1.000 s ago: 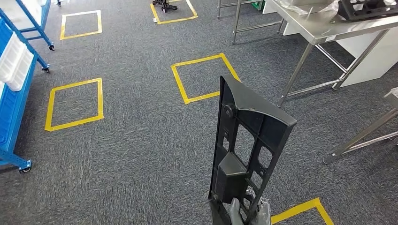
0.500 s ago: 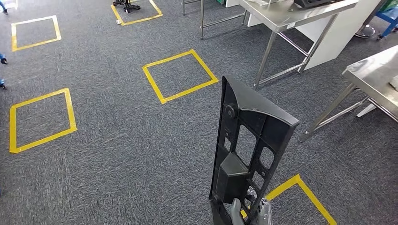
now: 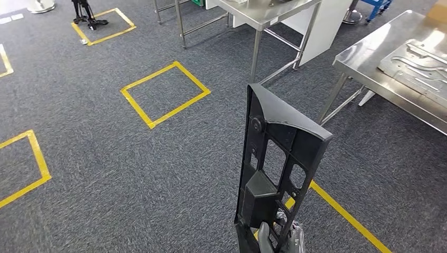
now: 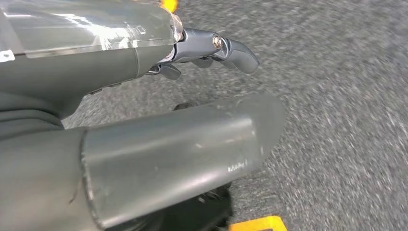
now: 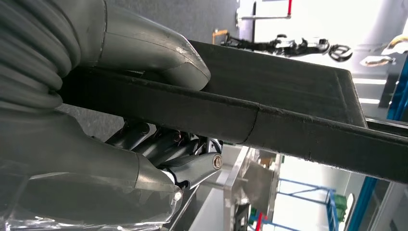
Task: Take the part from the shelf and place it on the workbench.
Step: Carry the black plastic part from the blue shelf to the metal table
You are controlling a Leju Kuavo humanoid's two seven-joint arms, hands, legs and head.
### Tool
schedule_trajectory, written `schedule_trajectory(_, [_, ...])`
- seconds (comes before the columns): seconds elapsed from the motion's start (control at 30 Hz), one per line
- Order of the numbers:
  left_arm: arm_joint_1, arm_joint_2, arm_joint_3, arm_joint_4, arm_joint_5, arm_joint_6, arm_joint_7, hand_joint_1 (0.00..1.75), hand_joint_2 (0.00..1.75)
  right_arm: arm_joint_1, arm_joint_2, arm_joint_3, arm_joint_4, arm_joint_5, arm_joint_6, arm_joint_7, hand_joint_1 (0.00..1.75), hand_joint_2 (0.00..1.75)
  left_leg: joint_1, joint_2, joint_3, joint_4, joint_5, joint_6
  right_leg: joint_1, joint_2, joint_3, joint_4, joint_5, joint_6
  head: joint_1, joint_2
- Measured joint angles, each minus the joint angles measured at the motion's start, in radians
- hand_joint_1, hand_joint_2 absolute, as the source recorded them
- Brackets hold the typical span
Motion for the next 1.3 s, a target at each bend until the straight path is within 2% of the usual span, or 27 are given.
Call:
schedule_trajectory(0.03, [0.0, 0.0, 0.0, 0.0, 0.0, 0.0, 0.0, 0.0, 0.0, 0.0, 0.0, 0.0, 0.0, 0.001, 0.0, 0.0, 1.75, 1.75, 0.0, -0.014, 0.008, -0.022, 0.002, 0.005, 0.0, 0.011, -0.005, 0.004, -0.001, 0.007, 0.0, 0.0])
schedule_trajectory(0.07, [-0.001, 0.0, 0.0, 0.0, 0.0, -0.001, 0.0, 0.0, 0.0, 0.0, 0.0, -0.001, 0.0, 0.001, 0.0, 0.0, 1.75, 1.75, -0.003, -0.014, 0.01, -0.025, -0.002, 0.013, -0.001, 0.021, -0.01, 0.005, 0.001, 0.013, -0.001, 0.0])
schedule_trajectory(0.1, [-0.003, -0.001, 0.0, 0.0, 0.0, -0.001, 0.0, 0.0, 0.0, 0.001, 0.0, -0.001, 0.0, 0.001, 0.0, 0.0, 1.75, 1.75, -0.004, -0.003, 0.01, -0.025, 0.0, 0.022, -0.003, 0.032, -0.014, 0.003, 0.004, 0.02, 0.0, 0.0])
schedule_trajectory(0.13, [-0.004, -0.002, 0.0, 0.0, 0.0, -0.001, 0.0, 0.0, 0.0, 0.001, 0.0, -0.002, 0.0, 0.001, 0.0, 0.0, 1.75, 1.75, -0.004, 0.01, 0.012, -0.028, 0.004, 0.03, -0.004, 0.029, -0.017, 0.005, 0.004, 0.025, 0.001, 0.0])
schedule_trajectory(0.2, [-0.004, -0.003, 0.0, 0.0, 0.0, -0.002, -0.001, 0.0, 0.0, 0.001, 0.0, -0.003, 0.0, 0.001, 0.0, 0.0, 1.75, 1.75, -0.003, 0.036, 0.013, -0.036, 0.01, 0.045, -0.001, -0.02, -0.042, 0.052, -0.026, 0.032, 0.01, 0.0])
schedule_trajectory(0.27, [-0.001, -0.003, 0.0, 0.0, 0.0, -0.001, -0.001, 0.0, 0.0, 0.001, 0.0, -0.003, 0.0, 0.001, 0.0, 0.0, 1.75, 1.75, -0.006, 0.063, 0.012, -0.038, 0.01, 0.053, -0.001, -0.082, -0.101, 0.173, -0.091, 0.038, 0.02, 0.0])
schedule_trajectory(0.3, [0.0, -0.003, 0.0, 0.0, 0.0, -0.001, -0.001, 0.0, 0.0, 0.0, 0.0, -0.003, 0.0, 0.001, 0.0, 0.0, 1.75, 1.75, -0.008, 0.079, 0.011, -0.038, 0.009, 0.055, -0.002, -0.094, -0.132, 0.236, -0.116, 0.04, 0.021, 0.0])
schedule_trajectory(0.33, [0.001, -0.002, 0.0, 0.0, 0.0, -0.001, -0.001, 0.0, 0.0, 0.001, 0.0, -0.003, 0.0, 0.001, 0.0, 0.0, 1.75, 1.75, -0.01, 0.094, 0.011, -0.038, 0.008, 0.055, -0.002, -0.099, -0.151, 0.273, -0.124, 0.04, 0.021, 0.0])
schedule_trajectory(0.37, [0.001, -0.002, 0.0, 0.0, 0.0, -0.001, -0.001, 0.0, 0.0, 0.001, 0.0, -0.003, 0.001, 0.001, 0.0, 0.0, 1.75, 1.75, -0.011, 0.108, 0.013, -0.038, 0.006, 0.055, -0.003, -0.102, -0.152, 0.276, -0.113, 0.039, 0.021, 0.0])
schedule_trajectory(0.4, [0.001, -0.002, 0.0, 0.0, 0.0, -0.001, -0.001, 0.0, 0.0, 0.001, 0.0, -0.003, 0.001, 0.001, 0.0, 0.0, 1.75, 1.75, -0.012, 0.121, 0.015, -0.038, 0.004, 0.054, -0.002, -0.107, -0.131, 0.238, -0.086, 0.036, 0.021, 0.0])
schedule_trajectory(0.47, [0.0, -0.004, 0.0, 0.0, 0.0, -0.002, -0.001, 0.0, 0.0, 0.0, 0.0, -0.003, 0.001, 0.001, 0.0, 0.0, 1.75, 1.75, -0.016, 0.145, 0.024, -0.038, -0.002, 0.05, 0.006, -0.145, -0.053, 0.095, -0.025, 0.022, 0.021, 0.0])
schedule_trajectory(0.53, [-0.001, -0.006, 0.0, 0.0, 0.0, -0.002, -0.002, 0.0, 0.0, 0.0, 0.0, -0.003, 0.0, 0.001, 0.0, 0.0, 1.75, 1.75, -0.019, 0.163, 0.032, -0.04, -0.008, 0.042, 0.017, -0.18, -0.005, 0.004, -0.003, 0.007, 0.019, 0.0])
schedule_trajectory(0.57, [-0.002, -0.006, 0.0, 0.0, 0.0, -0.002, -0.002, 0.0, 0.0, 0.0, 0.0, -0.003, 0.0, 0.001, 0.0, 0.0, 1.75, 1.75, -0.019, 0.173, 0.035, -0.042, -0.01, 0.037, 0.021, -0.181, -0.004, -0.003, -0.007, 0.004, 0.019, 0.0])
schedule_trajectory(0.63, [-0.007, -0.006, 0.0, 0.0, 0.0, -0.002, -0.002, 0.0, 0.0, 0.002, 0.001, -0.003, 0.0, 0.001, 0.0, 0.0, 1.75, 1.75, -0.018, 0.185, 0.045, -0.047, -0.014, 0.025, 0.018, -0.155, -0.001, -0.013, -0.001, -0.002, 0.018, 0.0])
schedule_trajectory(0.7, [-0.01, -0.006, 0.0, 0.0, 0.0, -0.002, -0.002, 0.0, 0.0, 0.003, 0.003, -0.003, 0.0, 0.001, 0.0, 0.0, 1.75, 1.75, -0.016, 0.144, 0.04, -0.018, -0.039, 0.016, 0.009, -0.132, 0.008, -0.028, 0.006, -0.009, 0.016, 0.0])
schedule_trajectory(0.77, [-0.007, -0.006, 0.0, 0.0, 0.001, -0.003, -0.002, 0.0, 0.0, 0.002, 0.005, -0.003, 0.0, 0.003, 0.0, 0.0, 1.75, 1.75, -0.014, 0.085, -0.009, 0.089, -0.097, 0.011, 0.004, -0.109, 0.012, -0.033, 0.009, -0.015, 0.012, 0.0])
schedule_trajectory(0.83, [-0.002, -0.005, 0.0, 0.0, 0.003, -0.003, -0.001, 0.0, 0.0, 0.002, 0.005, -0.003, 0.002, 0.006, 0.0, 0.0, 1.75, 1.75, -0.013, 0.069, -0.07, 0.206, -0.137, 0.007, 0.005, -0.079, 0.012, -0.031, 0.008, -0.017, 0.009, 0.0])
schedule_trajectory(0.87, [0.001, -0.005, 0.0, 0.0, 0.003, -0.003, -0.001, 0.0, 0.0, 0.002, 0.005, -0.003, 0.003, 0.007, 0.0, 0.0, 1.75, 1.75, -0.012, 0.067, -0.083, 0.223, -0.129, 0.006, 0.005, -0.062, 0.013, -0.029, 0.007, -0.017, 0.008, 0.0])
schedule_trajectory(0.9, [0.002, -0.005, 0.0, 0.0, 0.003, -0.003, -0.001, 0.0, 0.0, 0.002, 0.005, -0.003, 0.003, 0.008, 0.0, 0.0, 1.75, 1.75, -0.011, 0.065, -0.079, 0.2, -0.1, 0.005, 0.004, -0.045, 0.014, -0.026, 0.006, -0.015, 0.008, 0.0])
schedule_trajectory(0.93, [0.002, -0.004, 0.0, 0.0, 0.003, -0.003, -0.001, 0.0, 0.0, 0.002, 0.005, -0.003, 0.004, 0.009, 0.0, 0.0, 1.75, 1.75, -0.009, 0.056, -0.061, 0.145, -0.058, 0.004, 0.003, -0.029, 0.014, -0.022, 0.003, -0.012, 0.008, 0.0])
schedule_trajectory(1.0, [0.002, -0.002, 0.0, 0.0, 0.002, -0.004, -0.002, 0.0, 0.0, 0.001, 0.006, -0.004, 0.004, 0.011, 0.0, 0.0, 1.75, 1.75, -0.001, 0.001, -0.018, 0.029, -0.002, 0.005, 0.001, 0.0, 0.008, -0.007, -0.004, -0.001, 0.007, 0.0])
schedule_trajectory(1.07, [0.002, -0.002, 0.0, 0.0, 0.001, -0.004, -0.002, 0.0, 0.0, 0.001, 0.006, -0.004, 0.004, 0.015, 0.0, 0.0, 1.75, 1.75, 0.002, -0.038, -0.003, -0.015, 0.004, 0.012, 0.0, 0.024, -0.004, 0.002, -0.006, 0.011, 0.007, 0.0])
schedule_trajectory(1.13, [-0.001, -0.003, 0.0, 0.0, -0.001, -0.004, -0.003, 0.0, 0.0, 0.002, 0.005, -0.006, 0.004, 0.018, 0.0, 0.0, 1.75, 1.75, -0.001, -0.019, -0.002, -0.019, 0.005, 0.026, -0.003, 0.046, -0.013, 0.002, -0.002, 0.024, 0.006, 0.0])
schedule_trajectory(1.17, [-0.002, -0.003, 0.0, 0.0, -0.002, -0.004, -0.004, 0.0, 0.0, 0.003, 0.005, -0.007, 0.003, 0.018, 0.0, 0.0, 1.75, 1.75, 0.0, -0.005, 0.0, -0.023, 0.008, 0.034, -0.003, 0.034, -0.018, 0.008, -0.006, 0.029, 0.007, 0.0])
schedule_trajectory(1.2, [-0.002, -0.004, 0.0, 0.0, -0.003, -0.003, -0.005, 0.0, 0.0, 0.003, 0.005, -0.008, 0.003, 0.018, 0.001, 0.0, 1.75, 1.75, 0.001, 0.01, 0.002, -0.027, 0.01, 0.041, -0.001, 0.007, -0.03, 0.03, -0.019, 0.033, 0.012, 0.0])
schedule_trajectory(1.27, [-0.001, -0.004, 0.0, 0.0, -0.004, -0.003, -0.006, 0.0, 0.0, 0.003, 0.005, -0.009, 0.002, 0.019, 0.002, 0.0, 1.75, 1.75, -0.001, 0.041, 0.004, -0.032, 0.011, 0.052, 0.002, -0.066, -0.081, 0.131, -0.073, 0.04, 0.021, 0.0])
schedule_trajectory(1.3, [0.001, -0.003, 0.0, 0.0, -0.005, -0.003, -0.006, 0.0, 0.0, 0.002, 0.005, -0.01, 0.002, 0.02, 0.004, 0.0, 1.75, 1.75, -0.003, 0.057, 0.004, -0.033, 0.009, 0.055, 0.001, -0.086, -0.115, 0.197, -0.102, 0.042, 0.024, 0.0])
